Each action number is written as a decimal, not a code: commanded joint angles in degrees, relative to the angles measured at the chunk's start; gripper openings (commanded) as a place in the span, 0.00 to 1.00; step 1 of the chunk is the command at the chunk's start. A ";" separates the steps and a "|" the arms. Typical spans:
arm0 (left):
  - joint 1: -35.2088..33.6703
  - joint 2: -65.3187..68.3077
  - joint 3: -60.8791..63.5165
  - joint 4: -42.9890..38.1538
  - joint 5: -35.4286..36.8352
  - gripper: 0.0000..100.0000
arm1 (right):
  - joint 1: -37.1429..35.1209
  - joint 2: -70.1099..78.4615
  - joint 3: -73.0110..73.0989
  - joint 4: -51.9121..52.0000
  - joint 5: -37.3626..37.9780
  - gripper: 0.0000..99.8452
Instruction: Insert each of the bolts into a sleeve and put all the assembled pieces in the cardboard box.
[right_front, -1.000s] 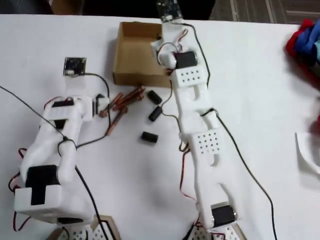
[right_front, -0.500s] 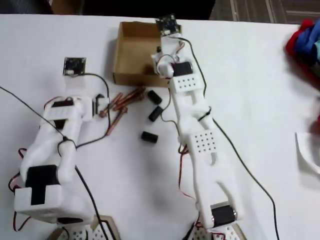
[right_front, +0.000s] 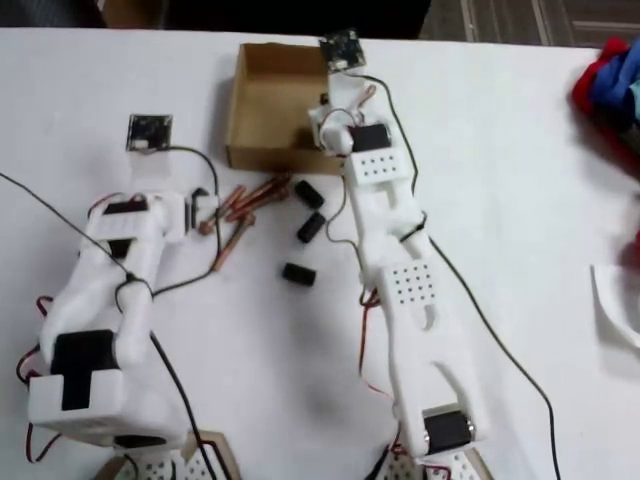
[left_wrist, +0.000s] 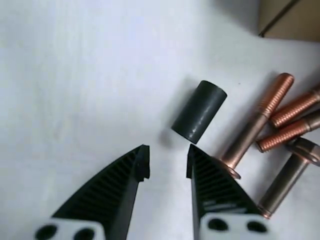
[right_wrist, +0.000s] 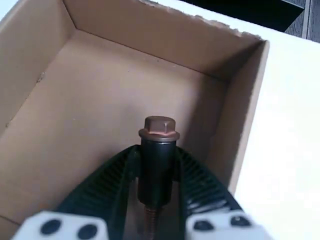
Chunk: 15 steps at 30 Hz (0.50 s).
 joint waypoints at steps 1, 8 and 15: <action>-0.35 -0.44 -2.07 0.26 0.79 0.14 | 0.84 -1.63 -4.13 -1.45 0.26 0.02; -0.35 -0.44 -2.07 0.26 0.79 0.14 | 1.63 -1.98 -4.57 -1.45 0.26 0.02; -0.35 -0.44 -2.07 0.26 0.79 0.14 | 1.45 -1.54 -4.22 -1.45 0.26 0.02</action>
